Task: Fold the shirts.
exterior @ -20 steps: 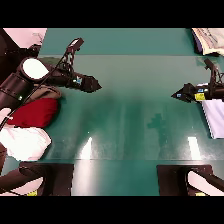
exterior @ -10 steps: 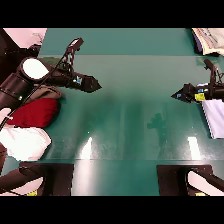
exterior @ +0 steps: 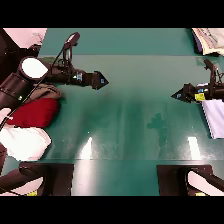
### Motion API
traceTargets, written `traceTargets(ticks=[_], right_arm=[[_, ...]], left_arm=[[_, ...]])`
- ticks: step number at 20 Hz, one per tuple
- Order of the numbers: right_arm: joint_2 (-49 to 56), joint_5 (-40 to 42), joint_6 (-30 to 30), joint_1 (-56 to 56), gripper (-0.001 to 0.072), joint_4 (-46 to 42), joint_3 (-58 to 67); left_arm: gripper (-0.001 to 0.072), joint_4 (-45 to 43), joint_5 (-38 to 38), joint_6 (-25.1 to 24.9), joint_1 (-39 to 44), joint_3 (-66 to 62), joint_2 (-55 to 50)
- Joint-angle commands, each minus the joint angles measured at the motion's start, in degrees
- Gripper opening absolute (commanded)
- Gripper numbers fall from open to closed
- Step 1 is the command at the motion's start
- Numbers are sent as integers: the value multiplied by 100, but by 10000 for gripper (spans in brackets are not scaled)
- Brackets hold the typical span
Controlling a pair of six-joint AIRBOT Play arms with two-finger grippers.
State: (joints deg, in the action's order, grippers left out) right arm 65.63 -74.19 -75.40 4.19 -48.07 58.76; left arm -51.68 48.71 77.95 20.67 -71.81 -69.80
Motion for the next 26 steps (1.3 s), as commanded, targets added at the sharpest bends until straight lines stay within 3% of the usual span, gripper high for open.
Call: traceTargets(ticks=[1,2,4,9,14,19,20,21,23,26], right_arm=[[0,-103,0,-2,23,2,-2],[0,-168,-2,-2,24,2,-2],[0,-195,0,-4,23,11,-2],[0,-188,-2,-4,23,9,-7],[0,-192,-4,-4,23,9,-7],[0,-190,-4,-2,23,9,-7],[0,-190,-4,-2,23,11,-7],[0,-190,-4,-4,23,11,-7],[0,-188,-4,-2,23,11,-7],[0,-184,-4,-2,23,37,0]], left_arm=[[700,-1683,-697,439,-227,-201,4],[699,-2247,-741,713,-487,-289,2],[700,-2905,-769,756,-1279,-413,-98],[701,-2979,-1021,518,-2914,-680,-1102],[701,-2975,-1180,-24,-3189,-1373,-2691],[700,-2962,-1276,-37,-3189,-2114,-3665],[643,-2924,-1296,-37,-3189,-2114,-3713],[473,-2905,-1292,-39,-3189,-2114,-3722],[43,-2889,-1281,-39,-3189,-2116,-3705],[25,-2710,-505,-35,-3171,-2527,-3698]])
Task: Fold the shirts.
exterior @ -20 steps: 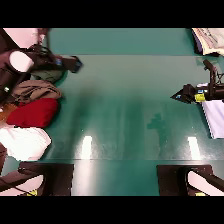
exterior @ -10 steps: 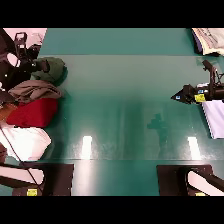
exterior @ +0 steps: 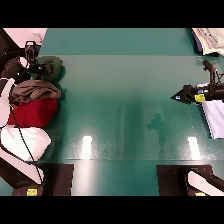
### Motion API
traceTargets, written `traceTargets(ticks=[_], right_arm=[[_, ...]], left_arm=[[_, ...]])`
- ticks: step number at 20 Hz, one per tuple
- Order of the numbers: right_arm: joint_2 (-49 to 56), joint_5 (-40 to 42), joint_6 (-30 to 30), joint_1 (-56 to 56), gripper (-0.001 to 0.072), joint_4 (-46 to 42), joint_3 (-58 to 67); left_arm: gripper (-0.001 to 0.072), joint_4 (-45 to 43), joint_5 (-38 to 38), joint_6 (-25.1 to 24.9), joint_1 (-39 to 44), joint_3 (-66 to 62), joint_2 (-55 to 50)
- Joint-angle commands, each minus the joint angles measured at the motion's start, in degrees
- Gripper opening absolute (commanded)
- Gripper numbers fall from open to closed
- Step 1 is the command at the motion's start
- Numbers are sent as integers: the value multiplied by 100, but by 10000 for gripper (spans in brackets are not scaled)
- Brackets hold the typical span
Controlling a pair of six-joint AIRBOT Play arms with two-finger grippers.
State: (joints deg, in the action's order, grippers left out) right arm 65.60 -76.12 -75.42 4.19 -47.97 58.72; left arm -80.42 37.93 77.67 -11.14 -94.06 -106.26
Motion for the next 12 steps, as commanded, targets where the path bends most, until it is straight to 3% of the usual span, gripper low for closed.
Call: traceTargets(ticks=[1,4,6,12], right_arm=[[2,7,-2,-2,23,46,44],[2,0,-2,-2,23,39,597],[2,20,-2,-2,23,37,1161],[2,186,0,0,23,-20,2852]], left_arm=[[25,177,1021,-7,39,-651,-48],[24,505,1764,-20,214,-1458,461],[24,743,2208,-317,505,-1801,1158],[25,739,3729,-313,1893,-2282,3421]])
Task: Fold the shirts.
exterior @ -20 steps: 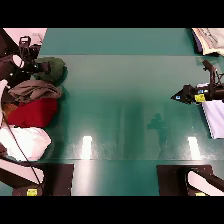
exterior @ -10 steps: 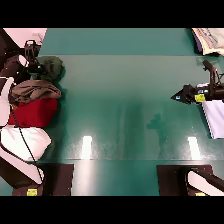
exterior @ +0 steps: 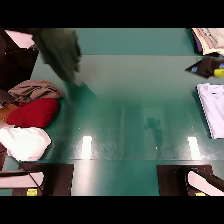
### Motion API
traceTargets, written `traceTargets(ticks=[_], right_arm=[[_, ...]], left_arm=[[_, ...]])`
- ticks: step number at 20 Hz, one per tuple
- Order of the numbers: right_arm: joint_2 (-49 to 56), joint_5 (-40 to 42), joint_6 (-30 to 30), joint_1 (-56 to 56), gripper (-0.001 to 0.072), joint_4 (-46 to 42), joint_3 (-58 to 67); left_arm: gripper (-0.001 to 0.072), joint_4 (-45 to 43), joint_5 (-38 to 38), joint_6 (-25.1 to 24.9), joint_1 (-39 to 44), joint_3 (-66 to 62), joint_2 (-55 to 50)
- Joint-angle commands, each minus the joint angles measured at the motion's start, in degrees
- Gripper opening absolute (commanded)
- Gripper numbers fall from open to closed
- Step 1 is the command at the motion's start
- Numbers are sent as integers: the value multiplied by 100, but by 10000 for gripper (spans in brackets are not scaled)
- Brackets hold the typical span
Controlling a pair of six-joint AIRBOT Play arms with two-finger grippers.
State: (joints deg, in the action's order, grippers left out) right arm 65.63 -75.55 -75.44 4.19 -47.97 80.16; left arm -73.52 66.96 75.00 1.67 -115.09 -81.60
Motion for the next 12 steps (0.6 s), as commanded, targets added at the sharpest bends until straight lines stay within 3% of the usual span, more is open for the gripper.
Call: traceTargets(ticks=[1,5,8,11,12], right_arm=[[0,175,2,0,23,-20,898],[0,199,2,-2,23,-17,1421],[0,66,2,-2,23,-13,1508],[0,-271,2,-2,23,-15,1508],[0,-385,2,-2,23,-20,1508]], left_arm=[[25,46,1119,-37,879,-175,1231],[25,48,1840,450,1939,24,1558],[25,52,1539,459,2708,905,1427],[28,37,717,420,3097,1965,1088],[226,4,448,407,3088,2173,942]])
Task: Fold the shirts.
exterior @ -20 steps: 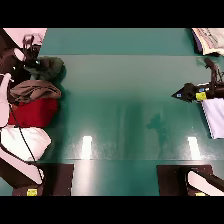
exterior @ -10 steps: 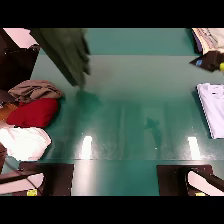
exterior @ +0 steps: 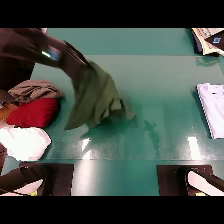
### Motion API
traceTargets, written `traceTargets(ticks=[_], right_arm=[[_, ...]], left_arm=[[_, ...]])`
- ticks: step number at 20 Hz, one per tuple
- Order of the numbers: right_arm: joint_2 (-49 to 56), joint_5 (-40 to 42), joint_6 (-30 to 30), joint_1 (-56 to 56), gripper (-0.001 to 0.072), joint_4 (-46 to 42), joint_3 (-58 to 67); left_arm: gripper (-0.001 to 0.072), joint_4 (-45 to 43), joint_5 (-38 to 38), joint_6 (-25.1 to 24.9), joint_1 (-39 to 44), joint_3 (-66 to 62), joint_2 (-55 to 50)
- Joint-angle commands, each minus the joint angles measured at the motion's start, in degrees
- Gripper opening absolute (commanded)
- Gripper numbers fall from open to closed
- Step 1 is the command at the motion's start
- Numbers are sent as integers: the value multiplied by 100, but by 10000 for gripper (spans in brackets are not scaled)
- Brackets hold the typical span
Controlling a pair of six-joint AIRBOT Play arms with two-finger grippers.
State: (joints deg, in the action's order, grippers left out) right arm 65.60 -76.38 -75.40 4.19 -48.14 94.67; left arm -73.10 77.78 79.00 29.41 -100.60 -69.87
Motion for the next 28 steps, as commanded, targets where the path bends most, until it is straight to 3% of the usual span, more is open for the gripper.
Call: traceTargets(ticks=[1,2,3,7,8,17,22,26,28], right_arm=[[2,-404,-2,0,23,-2,57],[2,-492,-2,0,23,-2,57],[2,-566,-2,0,23,2,57],[2,-614,0,4,23,-13,57],[9,-610,0,2,23,-15,57],[369,-743,0,-2,23,-44,57],[619,-1029,-2,-2,23,-39,57],[658,-1064,-2,-2,23,-42,57],[658,-1064,0,-2,23,-42,57]], left_arm=[[602,-205,-774,15,297,798,-400],[655,-514,-750,59,260,785,-516],[611,-732,-632,55,175,780,-535],[609,-743,931,210,-603,737,-389],[609,-590,955,334,-765,953,-280],[610,1904,-699,105,-824,4911,304],[610,1674,-1784,236,98,5447,297],[610,483,-2144,1143,575,5447,297],[588,299,-2229,1425,573,5447,297]])
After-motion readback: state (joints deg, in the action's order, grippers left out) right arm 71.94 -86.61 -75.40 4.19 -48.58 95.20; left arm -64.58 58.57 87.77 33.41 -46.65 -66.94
